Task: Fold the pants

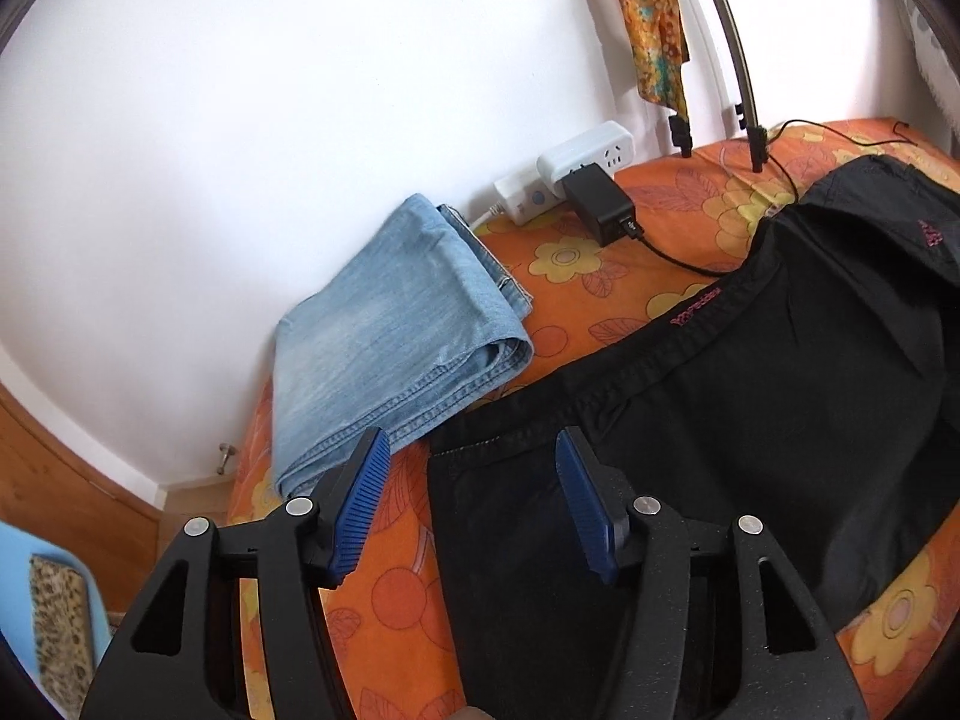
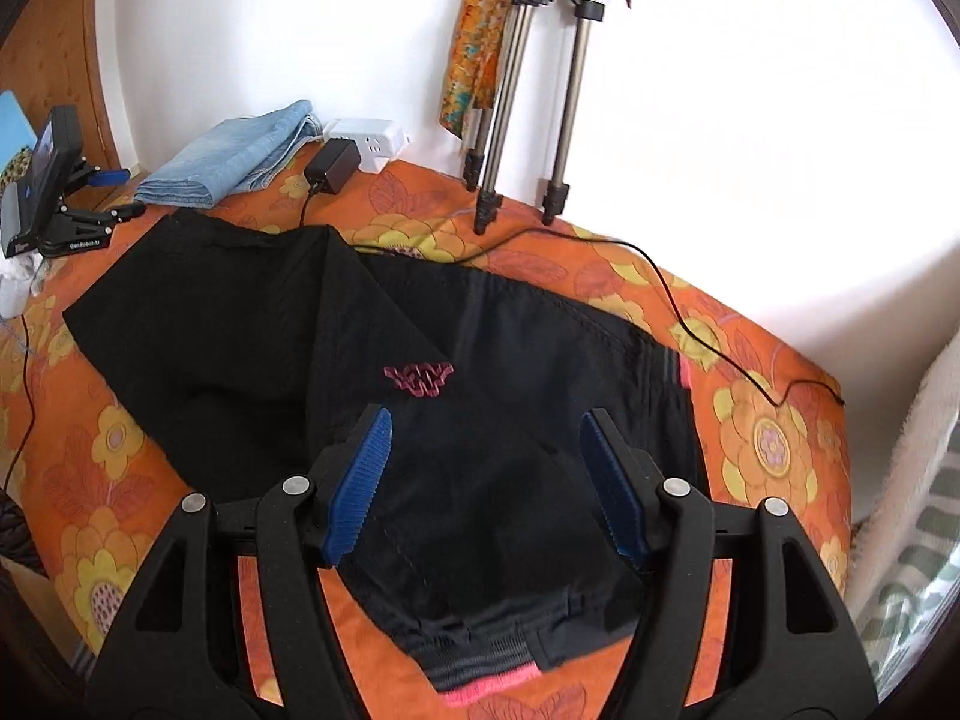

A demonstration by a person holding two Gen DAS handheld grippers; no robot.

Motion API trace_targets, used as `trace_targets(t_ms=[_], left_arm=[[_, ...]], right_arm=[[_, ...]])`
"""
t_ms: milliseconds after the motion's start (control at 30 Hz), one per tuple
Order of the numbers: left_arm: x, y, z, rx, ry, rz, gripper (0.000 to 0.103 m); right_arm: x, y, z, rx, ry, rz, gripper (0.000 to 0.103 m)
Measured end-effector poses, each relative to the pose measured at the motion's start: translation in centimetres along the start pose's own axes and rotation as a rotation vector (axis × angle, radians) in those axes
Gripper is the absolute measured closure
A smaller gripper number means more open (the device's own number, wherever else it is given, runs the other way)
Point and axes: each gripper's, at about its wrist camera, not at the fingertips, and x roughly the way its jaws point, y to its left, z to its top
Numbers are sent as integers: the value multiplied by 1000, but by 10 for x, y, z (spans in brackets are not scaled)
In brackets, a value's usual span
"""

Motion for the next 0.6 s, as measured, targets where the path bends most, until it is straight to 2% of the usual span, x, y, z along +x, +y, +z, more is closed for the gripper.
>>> trace_targets(t_ms=[267,333,433,600], left_arm=[[-66,-29,-15,-37,-46,-41,46],[-76,-39,-20,-74,-34,-73,41],[-85,-56,-29,-119,-1,-131,41],[-100,-87,-41,-120,-6,-182,41]], right_arm=[[-24,-32,-80,57,57,-34,35],[-29,-26,-92,51,55,-16,35],[-32,-7,-100,16,46,-3,35],[-14,36,-104,-103,55,-20,34]])
